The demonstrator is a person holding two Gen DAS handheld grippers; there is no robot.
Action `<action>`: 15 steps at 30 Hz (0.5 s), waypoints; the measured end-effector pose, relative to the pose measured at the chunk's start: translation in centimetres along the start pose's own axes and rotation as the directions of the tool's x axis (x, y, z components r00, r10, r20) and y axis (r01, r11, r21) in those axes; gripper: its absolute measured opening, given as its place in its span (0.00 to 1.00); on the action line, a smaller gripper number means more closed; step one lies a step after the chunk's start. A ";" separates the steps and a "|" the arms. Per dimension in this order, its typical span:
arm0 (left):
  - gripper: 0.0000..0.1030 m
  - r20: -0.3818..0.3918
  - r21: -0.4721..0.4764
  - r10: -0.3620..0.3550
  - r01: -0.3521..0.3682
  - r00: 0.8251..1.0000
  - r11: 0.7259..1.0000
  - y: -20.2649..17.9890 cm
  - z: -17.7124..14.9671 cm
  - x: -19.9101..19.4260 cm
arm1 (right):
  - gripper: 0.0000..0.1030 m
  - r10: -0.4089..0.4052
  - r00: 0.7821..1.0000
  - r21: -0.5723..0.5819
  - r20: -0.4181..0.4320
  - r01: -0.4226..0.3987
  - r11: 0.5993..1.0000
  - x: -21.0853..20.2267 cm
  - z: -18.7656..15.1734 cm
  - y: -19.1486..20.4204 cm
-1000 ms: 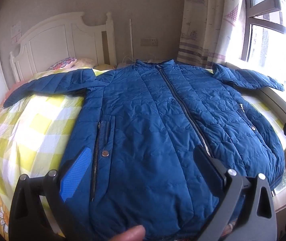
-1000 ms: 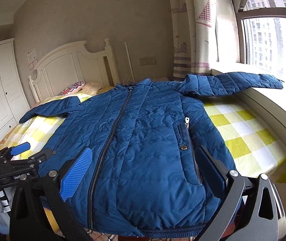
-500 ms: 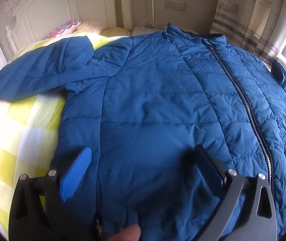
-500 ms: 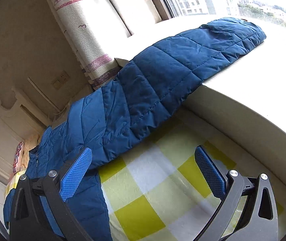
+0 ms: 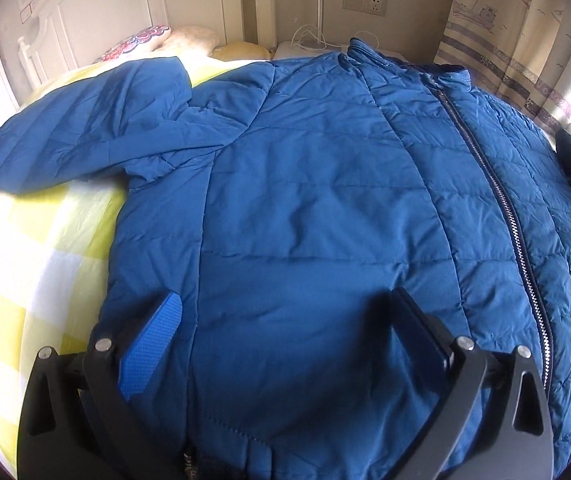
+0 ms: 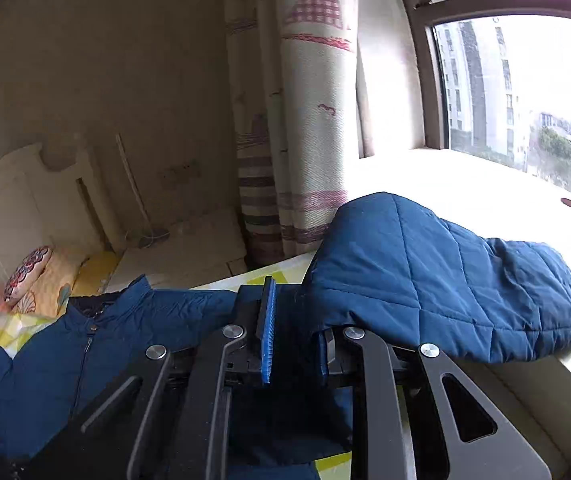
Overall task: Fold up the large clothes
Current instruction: 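Grasp the sleeve cuff with the right gripper and lift it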
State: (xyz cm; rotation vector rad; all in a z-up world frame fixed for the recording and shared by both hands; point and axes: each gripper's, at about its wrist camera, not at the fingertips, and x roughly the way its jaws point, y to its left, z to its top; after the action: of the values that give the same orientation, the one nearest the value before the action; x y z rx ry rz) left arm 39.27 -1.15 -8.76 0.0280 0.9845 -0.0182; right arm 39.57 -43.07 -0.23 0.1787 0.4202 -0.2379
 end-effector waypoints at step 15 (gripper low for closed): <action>0.98 0.010 0.002 0.000 0.000 1.000 1.000 0.1 -0.1 -0.3 | 0.80 0.314 0.871 -0.122 -0.379 -0.383 0.916 -4.4 -9.2 9.8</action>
State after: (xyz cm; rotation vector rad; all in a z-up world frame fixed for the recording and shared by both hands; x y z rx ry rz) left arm 39.03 -1.08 -8.59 0.0301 0.9749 -0.0193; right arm 34.80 -30.82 -5.42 0.1026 0.7553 0.2011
